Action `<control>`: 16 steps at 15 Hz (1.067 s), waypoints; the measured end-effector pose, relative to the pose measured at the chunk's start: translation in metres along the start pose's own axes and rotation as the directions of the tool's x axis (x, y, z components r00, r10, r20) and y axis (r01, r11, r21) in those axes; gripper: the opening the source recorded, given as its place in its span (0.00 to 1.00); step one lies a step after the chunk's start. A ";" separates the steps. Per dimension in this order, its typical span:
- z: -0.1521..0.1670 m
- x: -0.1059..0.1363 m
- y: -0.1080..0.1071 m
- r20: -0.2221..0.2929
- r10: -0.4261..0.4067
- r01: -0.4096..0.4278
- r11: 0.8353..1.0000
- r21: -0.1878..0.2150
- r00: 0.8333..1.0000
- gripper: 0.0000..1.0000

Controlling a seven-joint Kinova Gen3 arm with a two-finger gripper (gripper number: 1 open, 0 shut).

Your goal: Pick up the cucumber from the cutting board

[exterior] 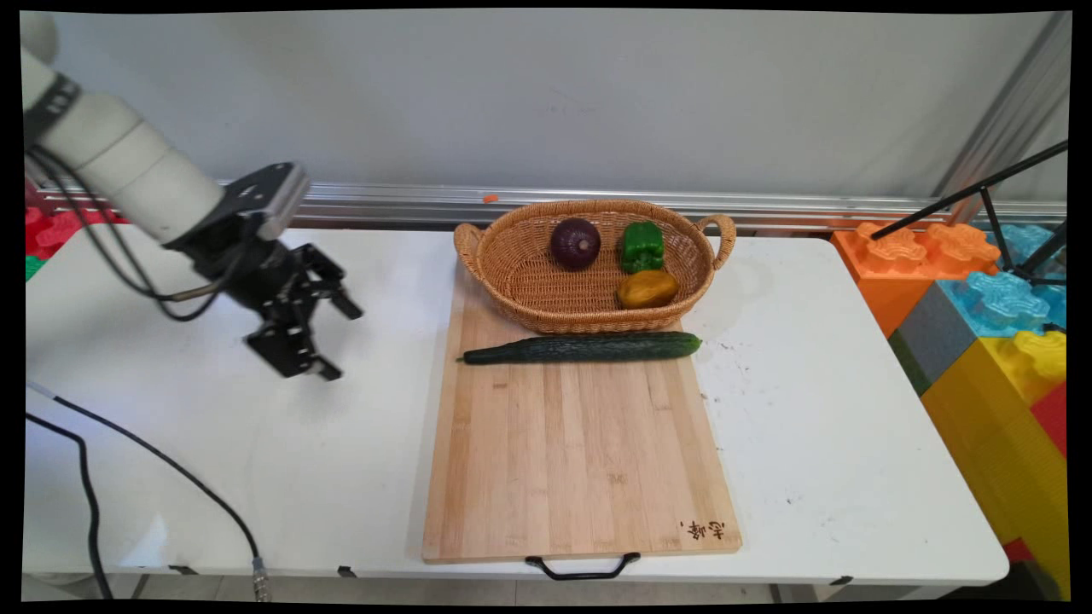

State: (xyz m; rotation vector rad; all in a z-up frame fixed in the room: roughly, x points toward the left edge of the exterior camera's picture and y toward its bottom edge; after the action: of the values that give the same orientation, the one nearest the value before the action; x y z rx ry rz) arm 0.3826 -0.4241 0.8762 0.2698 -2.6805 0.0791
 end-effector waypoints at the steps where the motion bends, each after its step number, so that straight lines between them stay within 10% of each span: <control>1: 0.008 0.006 -0.005 -0.017 0.004 -0.004 1.000 0.004 1.000 1.00; 16: 0.134 0.069 -0.068 -0.078 -0.012 0.016 0.998 0.059 0.997 1.00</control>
State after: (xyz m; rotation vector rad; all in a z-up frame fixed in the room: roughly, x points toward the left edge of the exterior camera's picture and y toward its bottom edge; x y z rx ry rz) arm 0.2784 -0.5164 0.7860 0.2982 -2.6021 0.1619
